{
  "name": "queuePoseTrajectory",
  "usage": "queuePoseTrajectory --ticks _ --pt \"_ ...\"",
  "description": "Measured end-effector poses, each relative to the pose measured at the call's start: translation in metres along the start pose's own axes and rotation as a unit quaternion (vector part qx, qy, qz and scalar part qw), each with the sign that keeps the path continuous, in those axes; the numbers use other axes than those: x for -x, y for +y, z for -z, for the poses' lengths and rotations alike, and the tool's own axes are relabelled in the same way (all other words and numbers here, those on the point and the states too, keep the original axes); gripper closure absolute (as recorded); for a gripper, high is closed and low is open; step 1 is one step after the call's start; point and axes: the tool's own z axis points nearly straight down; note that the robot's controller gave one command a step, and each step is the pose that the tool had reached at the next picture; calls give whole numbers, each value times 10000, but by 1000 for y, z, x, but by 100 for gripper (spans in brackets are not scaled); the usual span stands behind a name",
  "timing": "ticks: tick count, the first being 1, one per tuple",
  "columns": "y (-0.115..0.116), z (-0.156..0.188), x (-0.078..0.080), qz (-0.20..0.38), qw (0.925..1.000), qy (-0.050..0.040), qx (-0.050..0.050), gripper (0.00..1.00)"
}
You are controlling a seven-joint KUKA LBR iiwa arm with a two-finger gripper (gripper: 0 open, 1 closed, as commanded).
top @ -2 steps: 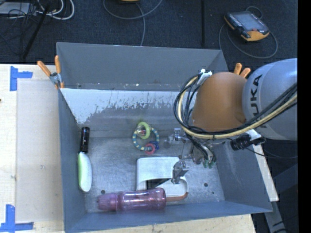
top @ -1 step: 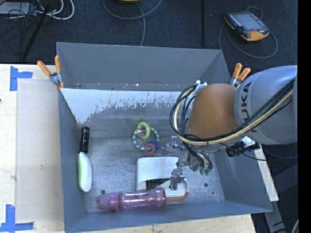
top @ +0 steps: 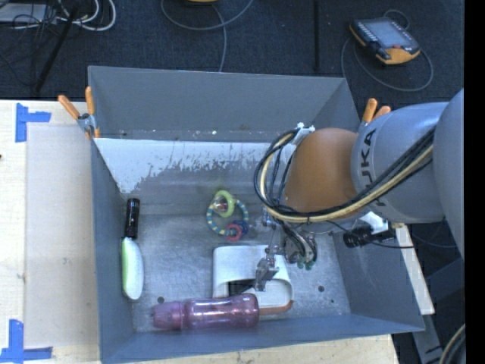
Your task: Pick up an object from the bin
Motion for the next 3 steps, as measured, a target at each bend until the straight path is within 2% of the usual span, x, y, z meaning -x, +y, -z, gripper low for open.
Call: queuePoseTrajectory --ticks 1,2,3 --pt "-14 -40 -13 78 10000 -21 4 0" --pt "11 -36 0 168 9999 -34 -9 100" --pt "11 -36 0 167 9999 -34 -9 100"
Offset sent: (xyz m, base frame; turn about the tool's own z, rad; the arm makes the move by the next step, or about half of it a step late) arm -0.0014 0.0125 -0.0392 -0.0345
